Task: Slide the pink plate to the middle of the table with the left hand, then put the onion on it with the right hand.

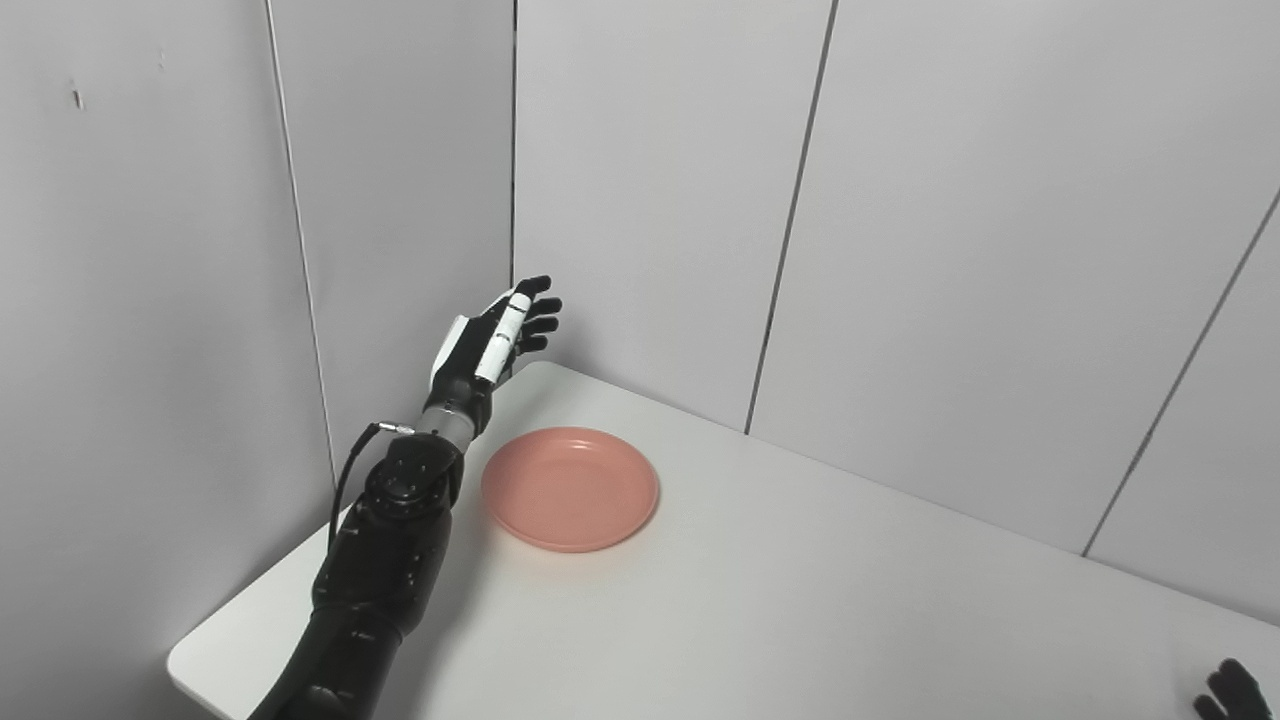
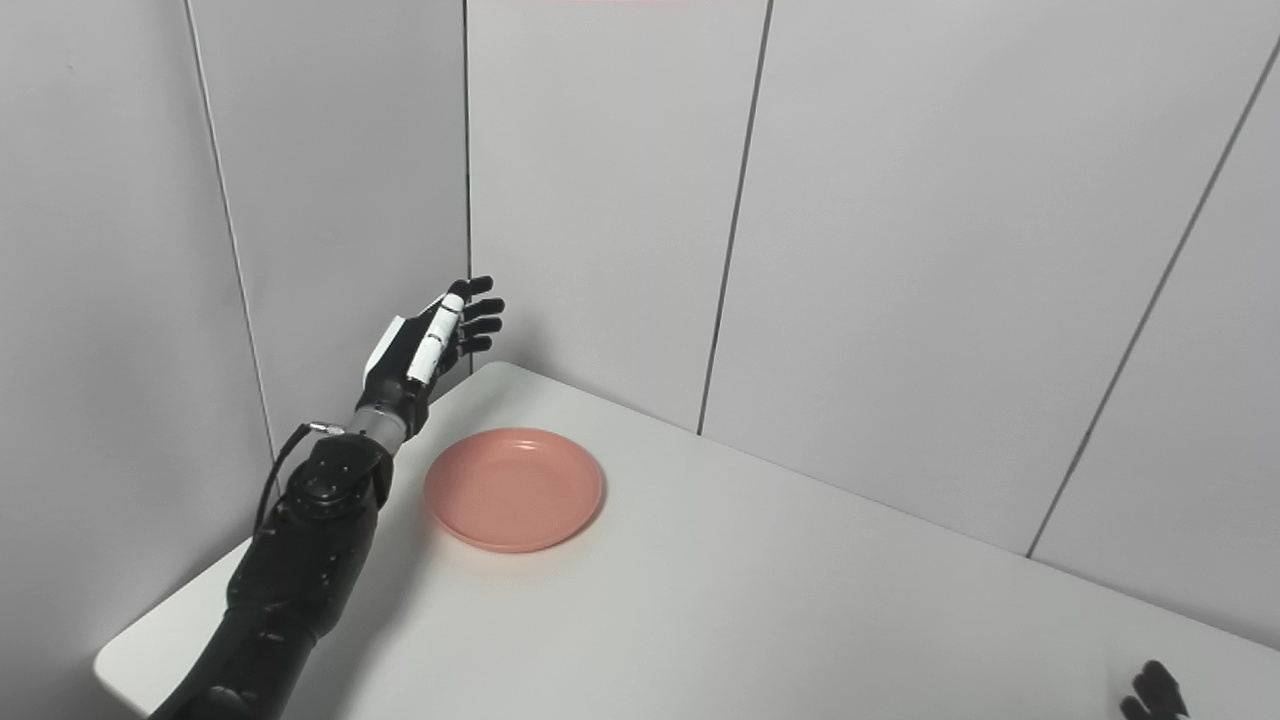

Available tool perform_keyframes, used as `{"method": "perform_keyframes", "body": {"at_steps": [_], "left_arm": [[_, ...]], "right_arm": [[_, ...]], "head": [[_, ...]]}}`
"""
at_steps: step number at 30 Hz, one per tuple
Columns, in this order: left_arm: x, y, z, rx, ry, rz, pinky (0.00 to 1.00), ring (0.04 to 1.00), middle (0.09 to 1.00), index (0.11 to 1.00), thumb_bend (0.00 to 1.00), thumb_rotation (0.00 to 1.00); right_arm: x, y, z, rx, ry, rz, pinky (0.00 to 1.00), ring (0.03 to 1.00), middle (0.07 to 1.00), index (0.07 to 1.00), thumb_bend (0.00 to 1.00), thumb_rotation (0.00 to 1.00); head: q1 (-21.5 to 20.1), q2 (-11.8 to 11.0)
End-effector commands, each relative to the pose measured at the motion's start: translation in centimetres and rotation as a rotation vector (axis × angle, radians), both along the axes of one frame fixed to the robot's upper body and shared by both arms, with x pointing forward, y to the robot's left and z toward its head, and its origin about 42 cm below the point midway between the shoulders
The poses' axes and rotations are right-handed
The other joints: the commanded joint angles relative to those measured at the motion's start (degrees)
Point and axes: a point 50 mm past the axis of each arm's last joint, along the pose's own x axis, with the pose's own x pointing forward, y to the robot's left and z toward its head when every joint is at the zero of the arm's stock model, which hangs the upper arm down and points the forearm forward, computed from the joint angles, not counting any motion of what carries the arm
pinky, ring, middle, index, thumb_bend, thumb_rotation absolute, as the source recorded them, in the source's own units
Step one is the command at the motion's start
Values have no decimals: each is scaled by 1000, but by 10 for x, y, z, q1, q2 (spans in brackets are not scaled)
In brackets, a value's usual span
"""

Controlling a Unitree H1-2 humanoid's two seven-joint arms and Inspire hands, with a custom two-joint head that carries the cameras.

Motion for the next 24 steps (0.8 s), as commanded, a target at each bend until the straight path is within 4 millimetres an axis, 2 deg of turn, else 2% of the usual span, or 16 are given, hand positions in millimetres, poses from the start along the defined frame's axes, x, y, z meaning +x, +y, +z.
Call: {"method": "perform_keyframes", "body": {"at_steps": [1,12,19,24], "left_arm": [[16,11,50,31,-132,2,808,804,802,812,556,1000],[25,41,44,57,-62,49,783,787,786,794,549,1000],[28,50,31,57,-19,64,801,797,793,792,530,1000],[30,54,20,62,14,74,818,820,813,807,567,1000]], "right_arm": [[-24,2,-35,37,109,-14,1000,998,983,965,636,773],[-24,3,-34,36,109,-12,1000,1000,987,968,620,770],[-25,4,-34,33,111,-10,1000,1000,984,970,639,748],[-26,4,-33,32,107,-7,1000,1000,980,969,640,750]], "head": [[1,0],[1,0],[-1,2],[0,4]]}}
